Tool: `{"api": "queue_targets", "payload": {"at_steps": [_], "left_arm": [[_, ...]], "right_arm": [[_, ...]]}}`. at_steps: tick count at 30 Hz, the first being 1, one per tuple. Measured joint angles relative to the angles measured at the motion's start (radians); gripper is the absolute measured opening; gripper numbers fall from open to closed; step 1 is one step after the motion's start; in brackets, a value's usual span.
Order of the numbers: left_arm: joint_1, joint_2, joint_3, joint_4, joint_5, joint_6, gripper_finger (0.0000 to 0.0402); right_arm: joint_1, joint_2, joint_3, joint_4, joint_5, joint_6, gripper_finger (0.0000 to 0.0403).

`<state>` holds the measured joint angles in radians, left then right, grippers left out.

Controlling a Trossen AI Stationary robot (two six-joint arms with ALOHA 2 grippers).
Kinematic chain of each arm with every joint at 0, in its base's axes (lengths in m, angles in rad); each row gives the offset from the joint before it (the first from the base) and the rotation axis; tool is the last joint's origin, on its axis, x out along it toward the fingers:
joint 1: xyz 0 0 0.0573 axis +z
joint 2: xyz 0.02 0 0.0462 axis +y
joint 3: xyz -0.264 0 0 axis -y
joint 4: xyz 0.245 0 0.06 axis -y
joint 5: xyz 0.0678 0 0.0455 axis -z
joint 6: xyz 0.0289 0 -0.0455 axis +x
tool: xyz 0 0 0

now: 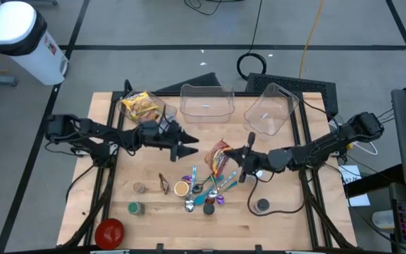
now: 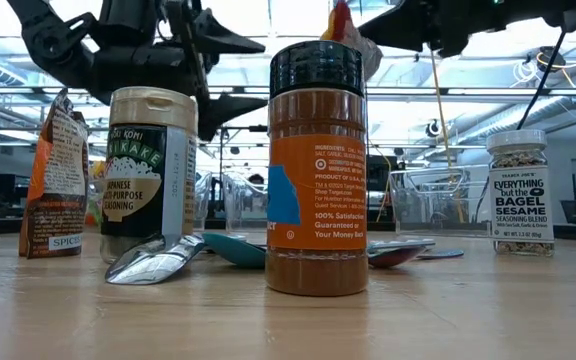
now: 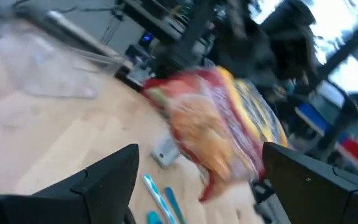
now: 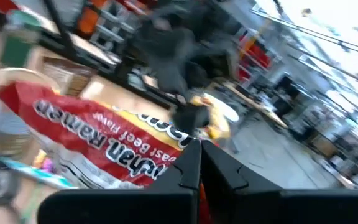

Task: Pick & Place Food Item
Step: Put the red noodle pack into the left transparent bin

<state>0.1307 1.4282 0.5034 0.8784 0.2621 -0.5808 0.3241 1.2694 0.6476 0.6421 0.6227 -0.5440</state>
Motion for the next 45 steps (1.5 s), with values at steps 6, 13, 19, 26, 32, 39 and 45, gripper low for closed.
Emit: {"api": "queue_targets", "payload": {"at_steps": [6,13,19,26,32,39,45], "left_arm": [[-0.080,0.007,0.048,0.003,-0.083,0.388,0.0349],[-0.198,0.010,0.063,0.003,-0.275,0.745,0.0349],[-0.271,0.012,0.063,0.004,-0.459,0.943,0.0349],[-0.305,0.013,0.113,-0.076,-0.579,1.008,0.0349],[-0.303,0.082,0.192,-0.171,-0.585,0.978,0.0349],[-0.284,0.167,0.209,-0.181,-0.540,0.964,0.0349],[-0.263,0.196,0.209,-0.197,-0.491,0.963,0.0349]], "right_arm": [[-0.002,0.000,0.000,0.032,0.136,0.058,0.0000],[-0.007,0.000,0.000,0.077,0.287,0.171,0.0000],[-0.024,0.000,0.000,0.088,0.293,0.246,0.0000],[-0.030,0.000,0.000,0.089,0.292,0.273,0.0000],[-0.030,0.000,0.000,0.038,0.289,0.291,0.0000],[-0.046,0.001,0.000,-0.135,0.085,0.410,0.0051],[-0.116,0.009,0.037,-0.400,-0.235,0.658,0.0157]]}}
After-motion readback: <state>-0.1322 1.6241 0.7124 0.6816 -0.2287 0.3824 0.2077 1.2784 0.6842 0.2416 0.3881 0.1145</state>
